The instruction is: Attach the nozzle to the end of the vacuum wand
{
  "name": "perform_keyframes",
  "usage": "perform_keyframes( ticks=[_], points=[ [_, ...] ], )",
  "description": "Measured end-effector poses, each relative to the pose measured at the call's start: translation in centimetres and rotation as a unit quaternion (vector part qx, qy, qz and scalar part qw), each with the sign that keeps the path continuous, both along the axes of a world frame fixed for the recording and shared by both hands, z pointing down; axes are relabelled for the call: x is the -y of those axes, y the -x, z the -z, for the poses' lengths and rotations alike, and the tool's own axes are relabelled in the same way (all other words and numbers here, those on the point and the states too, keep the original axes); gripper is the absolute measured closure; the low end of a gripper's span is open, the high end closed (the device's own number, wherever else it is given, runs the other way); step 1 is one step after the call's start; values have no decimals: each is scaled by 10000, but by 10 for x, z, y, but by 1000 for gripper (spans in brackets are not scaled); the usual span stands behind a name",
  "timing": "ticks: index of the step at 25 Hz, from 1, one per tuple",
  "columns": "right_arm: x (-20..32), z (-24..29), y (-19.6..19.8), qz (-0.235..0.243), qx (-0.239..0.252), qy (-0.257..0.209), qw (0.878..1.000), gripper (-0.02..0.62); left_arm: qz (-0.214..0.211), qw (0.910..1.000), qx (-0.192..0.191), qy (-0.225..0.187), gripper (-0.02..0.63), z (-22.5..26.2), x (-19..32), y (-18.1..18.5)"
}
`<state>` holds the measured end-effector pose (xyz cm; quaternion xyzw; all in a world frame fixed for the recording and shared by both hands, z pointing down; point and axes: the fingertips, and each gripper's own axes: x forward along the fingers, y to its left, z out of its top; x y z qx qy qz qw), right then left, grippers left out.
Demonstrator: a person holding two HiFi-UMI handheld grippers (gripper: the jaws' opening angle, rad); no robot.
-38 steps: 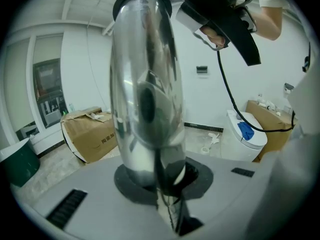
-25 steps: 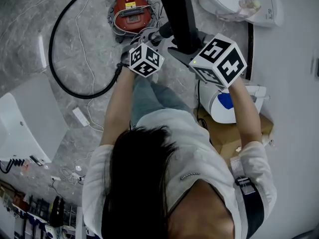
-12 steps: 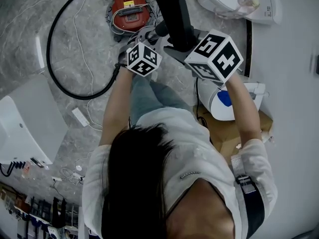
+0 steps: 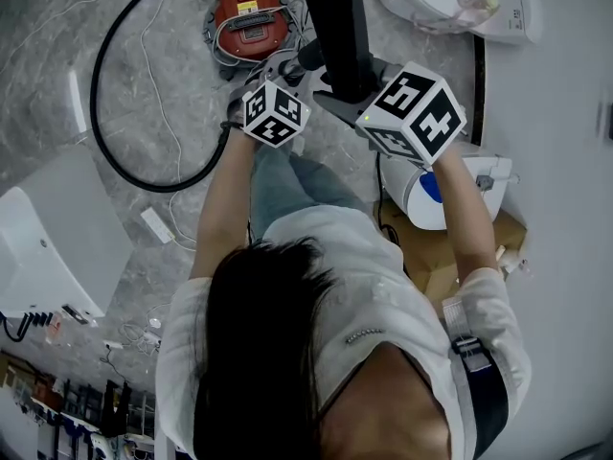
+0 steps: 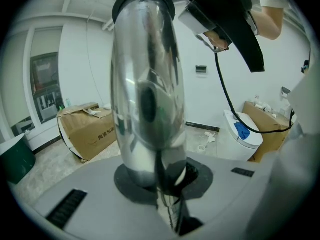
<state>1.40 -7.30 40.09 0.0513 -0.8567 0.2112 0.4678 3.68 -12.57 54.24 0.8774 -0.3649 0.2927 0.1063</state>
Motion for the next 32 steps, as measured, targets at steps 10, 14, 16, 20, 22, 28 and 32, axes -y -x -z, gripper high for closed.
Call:
perform_keyframes(
  ticks=[10,14,16,20,22,28,32],
  points=[
    [-8,-3,10,148,417,-5,9990,314,98,9999,-63,-23,554,2,2,14],
    [-3,4,13,-67,782,-45,9969,278,130,9999,-63,-17,554,2,4,17],
    [1,8,13,-139,972,-118,9951,259,140,9999,-64,0,554,2,5,18],
    [5,21,12,-346,1579,-227,9866,244,166,9998,-57,38,554,-1,9,20],
    [11,29,10,-647,1906,-202,9793,241,203,9998,-50,56,554,-2,11,22],
    [30,50,-7,-1288,2533,-581,9570,238,311,9994,-39,113,554,-3,18,26],
    [38,62,-27,-1818,2983,-640,9348,238,401,9991,-19,134,554,-4,22,28]
  ],
)
